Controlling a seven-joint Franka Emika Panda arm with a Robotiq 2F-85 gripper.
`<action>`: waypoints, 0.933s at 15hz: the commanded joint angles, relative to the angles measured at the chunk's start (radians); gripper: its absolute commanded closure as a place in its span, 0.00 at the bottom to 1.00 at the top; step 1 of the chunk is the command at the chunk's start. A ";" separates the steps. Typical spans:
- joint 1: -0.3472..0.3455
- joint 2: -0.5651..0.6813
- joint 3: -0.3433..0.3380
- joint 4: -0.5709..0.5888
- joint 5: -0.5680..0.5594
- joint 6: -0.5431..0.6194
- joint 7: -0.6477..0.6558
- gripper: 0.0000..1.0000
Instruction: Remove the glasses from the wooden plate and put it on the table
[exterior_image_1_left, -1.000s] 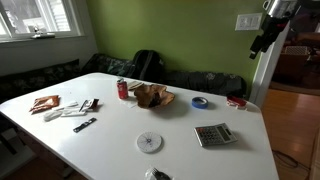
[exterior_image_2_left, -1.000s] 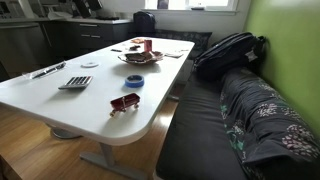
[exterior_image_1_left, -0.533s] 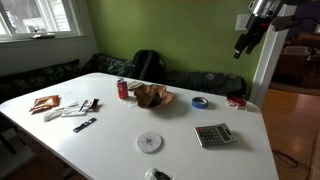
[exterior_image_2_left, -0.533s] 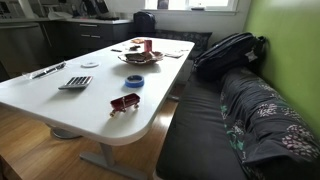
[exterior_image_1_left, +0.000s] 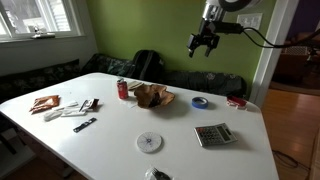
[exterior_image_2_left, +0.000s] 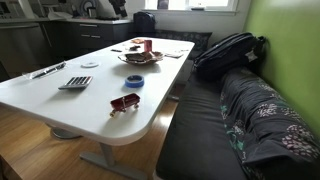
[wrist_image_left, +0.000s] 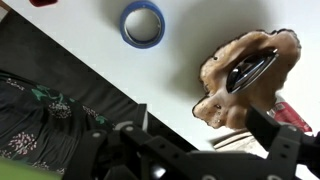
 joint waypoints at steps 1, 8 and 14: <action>0.034 0.035 -0.027 0.036 0.003 -0.002 0.010 0.00; 0.038 0.072 -0.031 0.075 0.004 -0.004 0.016 0.00; 0.096 0.328 -0.073 0.312 -0.012 0.138 0.171 0.00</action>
